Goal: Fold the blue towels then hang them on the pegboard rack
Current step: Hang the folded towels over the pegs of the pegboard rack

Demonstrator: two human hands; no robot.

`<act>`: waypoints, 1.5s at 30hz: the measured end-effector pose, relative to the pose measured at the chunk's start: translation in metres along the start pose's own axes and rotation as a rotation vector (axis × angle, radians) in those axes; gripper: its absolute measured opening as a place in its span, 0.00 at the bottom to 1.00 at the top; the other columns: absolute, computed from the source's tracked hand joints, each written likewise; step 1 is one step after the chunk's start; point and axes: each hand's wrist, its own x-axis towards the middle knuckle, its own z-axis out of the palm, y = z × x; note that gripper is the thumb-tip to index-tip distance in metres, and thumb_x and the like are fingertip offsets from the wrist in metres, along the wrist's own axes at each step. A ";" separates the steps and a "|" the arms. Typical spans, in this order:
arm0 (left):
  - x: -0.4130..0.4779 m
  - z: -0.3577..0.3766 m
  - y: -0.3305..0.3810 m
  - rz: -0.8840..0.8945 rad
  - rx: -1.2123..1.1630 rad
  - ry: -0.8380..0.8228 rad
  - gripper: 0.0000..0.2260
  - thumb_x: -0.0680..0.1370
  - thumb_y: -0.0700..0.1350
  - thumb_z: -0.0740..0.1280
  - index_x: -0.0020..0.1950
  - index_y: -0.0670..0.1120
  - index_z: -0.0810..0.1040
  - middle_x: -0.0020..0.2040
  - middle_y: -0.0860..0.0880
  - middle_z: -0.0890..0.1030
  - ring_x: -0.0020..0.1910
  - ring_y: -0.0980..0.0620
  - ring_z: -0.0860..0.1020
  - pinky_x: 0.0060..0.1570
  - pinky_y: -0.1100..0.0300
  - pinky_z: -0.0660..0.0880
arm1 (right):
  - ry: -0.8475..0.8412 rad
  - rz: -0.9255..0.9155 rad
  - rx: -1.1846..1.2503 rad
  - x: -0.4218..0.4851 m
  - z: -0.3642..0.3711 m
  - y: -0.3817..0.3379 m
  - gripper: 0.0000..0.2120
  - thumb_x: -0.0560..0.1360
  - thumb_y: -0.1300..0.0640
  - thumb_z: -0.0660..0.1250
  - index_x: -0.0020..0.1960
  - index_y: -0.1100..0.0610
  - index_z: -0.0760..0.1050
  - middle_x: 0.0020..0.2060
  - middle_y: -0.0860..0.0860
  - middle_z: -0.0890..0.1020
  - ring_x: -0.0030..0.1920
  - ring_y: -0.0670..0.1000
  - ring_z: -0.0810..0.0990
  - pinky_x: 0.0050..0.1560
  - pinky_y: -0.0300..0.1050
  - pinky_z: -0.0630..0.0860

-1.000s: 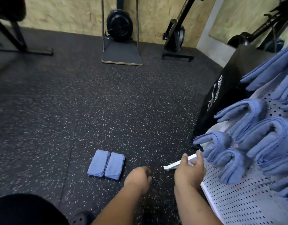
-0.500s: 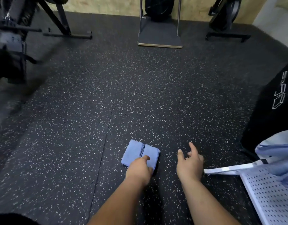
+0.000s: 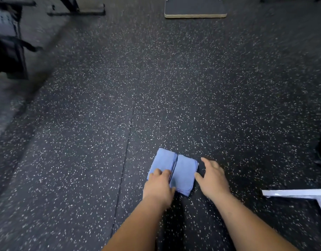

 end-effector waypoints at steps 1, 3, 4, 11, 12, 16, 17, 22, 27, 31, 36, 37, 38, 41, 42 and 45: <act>0.003 0.002 -0.001 0.012 0.020 -0.004 0.22 0.81 0.53 0.66 0.75 0.53 0.70 0.69 0.49 0.70 0.70 0.43 0.68 0.65 0.47 0.75 | -0.022 -0.039 -0.041 0.007 0.004 0.003 0.35 0.81 0.44 0.68 0.84 0.47 0.58 0.79 0.48 0.65 0.76 0.57 0.65 0.73 0.53 0.72; 0.008 0.007 -0.001 0.044 0.054 -0.022 0.23 0.81 0.53 0.67 0.76 0.53 0.69 0.70 0.48 0.69 0.70 0.43 0.68 0.66 0.48 0.74 | -0.080 -0.106 -0.067 0.020 0.010 0.006 0.36 0.82 0.43 0.67 0.85 0.49 0.56 0.82 0.46 0.62 0.78 0.56 0.63 0.76 0.54 0.69; 0.009 0.010 -0.001 0.061 0.070 -0.039 0.24 0.80 0.53 0.67 0.77 0.54 0.68 0.71 0.48 0.68 0.70 0.43 0.68 0.66 0.47 0.74 | -0.109 -0.133 -0.060 0.025 0.013 0.005 0.35 0.83 0.44 0.66 0.85 0.49 0.55 0.83 0.45 0.61 0.79 0.55 0.62 0.77 0.54 0.67; 0.013 0.021 -0.004 0.099 0.147 -0.113 0.24 0.80 0.52 0.69 0.75 0.54 0.68 0.73 0.50 0.64 0.72 0.44 0.66 0.68 0.46 0.72 | -0.163 -0.171 -0.035 0.036 0.030 0.005 0.30 0.85 0.47 0.63 0.84 0.50 0.58 0.80 0.47 0.64 0.76 0.55 0.65 0.75 0.52 0.68; 0.013 0.022 -0.003 0.101 0.149 -0.113 0.24 0.80 0.52 0.69 0.75 0.54 0.68 0.73 0.50 0.64 0.73 0.44 0.66 0.68 0.46 0.72 | -0.152 -0.157 -0.040 0.035 0.031 0.006 0.31 0.84 0.47 0.63 0.84 0.50 0.59 0.78 0.48 0.65 0.75 0.55 0.66 0.74 0.52 0.69; 0.012 0.025 0.001 0.111 0.157 -0.117 0.25 0.80 0.52 0.69 0.76 0.55 0.68 0.75 0.49 0.63 0.74 0.44 0.64 0.69 0.47 0.72 | -0.149 -0.091 -0.093 0.032 0.032 0.008 0.32 0.84 0.45 0.65 0.83 0.52 0.61 0.72 0.51 0.67 0.71 0.56 0.69 0.70 0.51 0.73; 0.012 0.027 0.000 0.112 0.164 -0.121 0.26 0.79 0.52 0.70 0.76 0.56 0.68 0.75 0.49 0.62 0.74 0.44 0.64 0.69 0.47 0.72 | -0.160 -0.065 -0.099 0.032 0.032 0.010 0.32 0.84 0.45 0.65 0.83 0.53 0.61 0.71 0.51 0.67 0.71 0.56 0.69 0.70 0.51 0.73; 0.013 0.031 -0.001 0.122 0.212 -0.141 0.27 0.79 0.54 0.71 0.76 0.57 0.67 0.76 0.49 0.61 0.75 0.44 0.62 0.69 0.45 0.72 | -0.204 0.011 -0.080 0.030 0.031 0.016 0.25 0.81 0.45 0.68 0.76 0.50 0.70 0.66 0.52 0.71 0.66 0.56 0.71 0.64 0.49 0.75; 0.012 0.032 0.004 0.112 0.273 -0.155 0.30 0.78 0.52 0.72 0.78 0.56 0.65 0.76 0.47 0.58 0.76 0.42 0.60 0.71 0.45 0.70 | -0.199 0.049 0.064 0.023 0.027 0.021 0.16 0.77 0.46 0.72 0.60 0.45 0.69 0.49 0.46 0.81 0.50 0.51 0.79 0.47 0.49 0.78; 0.000 0.036 0.017 0.086 0.302 -0.093 0.25 0.78 0.52 0.72 0.72 0.53 0.69 0.68 0.46 0.63 0.70 0.42 0.64 0.65 0.47 0.72 | -0.122 0.091 0.284 0.005 0.018 0.019 0.19 0.73 0.50 0.76 0.56 0.48 0.69 0.48 0.47 0.81 0.44 0.47 0.80 0.40 0.44 0.72; -0.021 0.032 0.040 0.144 0.050 -0.128 0.24 0.79 0.53 0.72 0.72 0.50 0.70 0.70 0.46 0.73 0.70 0.41 0.70 0.68 0.46 0.73 | -0.009 0.113 0.475 -0.034 -0.010 0.011 0.21 0.71 0.53 0.79 0.55 0.48 0.70 0.49 0.47 0.81 0.44 0.45 0.80 0.38 0.39 0.71; -0.025 0.031 0.044 0.136 -0.032 -0.135 0.26 0.78 0.54 0.73 0.72 0.50 0.69 0.70 0.47 0.76 0.69 0.42 0.73 0.69 0.47 0.73 | 0.008 0.111 0.510 -0.043 -0.018 0.011 0.21 0.71 0.54 0.80 0.56 0.48 0.70 0.50 0.46 0.81 0.45 0.44 0.80 0.37 0.36 0.70; -0.030 0.030 0.049 0.125 -0.124 -0.146 0.29 0.77 0.54 0.74 0.75 0.50 0.69 0.70 0.48 0.78 0.68 0.44 0.76 0.69 0.49 0.74 | 0.020 0.103 0.551 -0.052 -0.027 0.011 0.22 0.71 0.54 0.81 0.56 0.48 0.71 0.50 0.45 0.80 0.45 0.42 0.80 0.37 0.33 0.69; -0.055 0.022 0.065 0.138 -0.342 -0.177 0.36 0.75 0.53 0.77 0.80 0.51 0.66 0.69 0.53 0.80 0.64 0.52 0.80 0.67 0.61 0.73 | -0.009 0.064 0.685 -0.081 -0.053 0.014 0.23 0.70 0.57 0.83 0.57 0.48 0.73 0.53 0.45 0.82 0.49 0.45 0.84 0.45 0.36 0.76; -0.064 0.018 0.071 0.159 -0.374 -0.180 0.34 0.75 0.52 0.77 0.79 0.51 0.67 0.68 0.53 0.81 0.62 0.53 0.80 0.64 0.62 0.73 | -0.036 0.052 0.738 -0.090 -0.060 0.018 0.24 0.70 0.58 0.83 0.58 0.48 0.74 0.55 0.47 0.83 0.51 0.47 0.85 0.50 0.40 0.80; -0.091 0.009 0.084 0.232 -0.401 -0.146 0.27 0.75 0.51 0.76 0.72 0.52 0.73 0.64 0.54 0.83 0.59 0.54 0.81 0.62 0.60 0.76 | -0.107 0.003 0.837 -0.128 -0.089 0.030 0.27 0.71 0.64 0.82 0.64 0.48 0.77 0.58 0.50 0.86 0.56 0.47 0.87 0.58 0.46 0.83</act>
